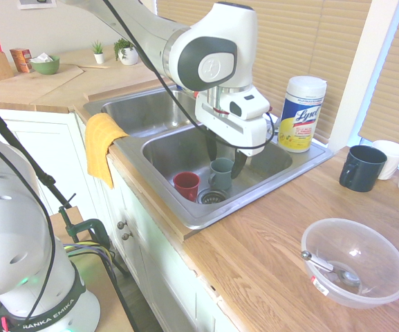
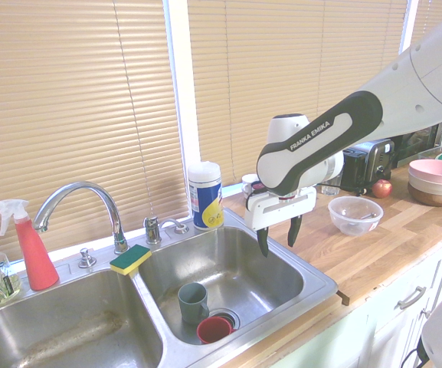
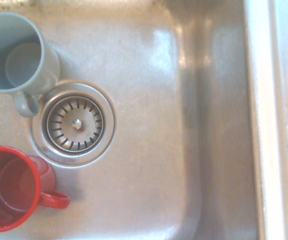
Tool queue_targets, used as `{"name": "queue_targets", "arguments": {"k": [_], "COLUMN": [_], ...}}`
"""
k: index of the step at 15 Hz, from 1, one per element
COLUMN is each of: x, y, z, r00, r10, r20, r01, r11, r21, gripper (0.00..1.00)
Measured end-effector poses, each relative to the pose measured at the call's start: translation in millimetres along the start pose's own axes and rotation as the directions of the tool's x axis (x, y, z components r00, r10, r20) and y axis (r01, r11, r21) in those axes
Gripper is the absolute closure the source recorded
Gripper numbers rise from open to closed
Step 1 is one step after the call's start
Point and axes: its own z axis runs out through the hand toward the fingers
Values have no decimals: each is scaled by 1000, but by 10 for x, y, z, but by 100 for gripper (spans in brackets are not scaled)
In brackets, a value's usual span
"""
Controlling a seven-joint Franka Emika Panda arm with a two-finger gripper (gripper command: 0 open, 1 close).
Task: Put the spoon into the sink
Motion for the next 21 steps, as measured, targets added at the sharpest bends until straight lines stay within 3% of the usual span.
{"name": "queue_targets", "arguments": {"k": [4, 9, 16, 21], "x": [43, 280, 1044, 1612], "y": [1, 292, 1270, 1854], "z": [-44, -543, -1124, -996], "r00": [999, 987, 962, 951], "r10": [23, 101, 238, 296], "r20": [-36, -125, -135, -92], "r01": [-23, -88, -198, -267], "r11": [1000, 991, 946, 933], "r21": [13, 105, 256, 243], "gripper": [0, 0, 0, 0]}}
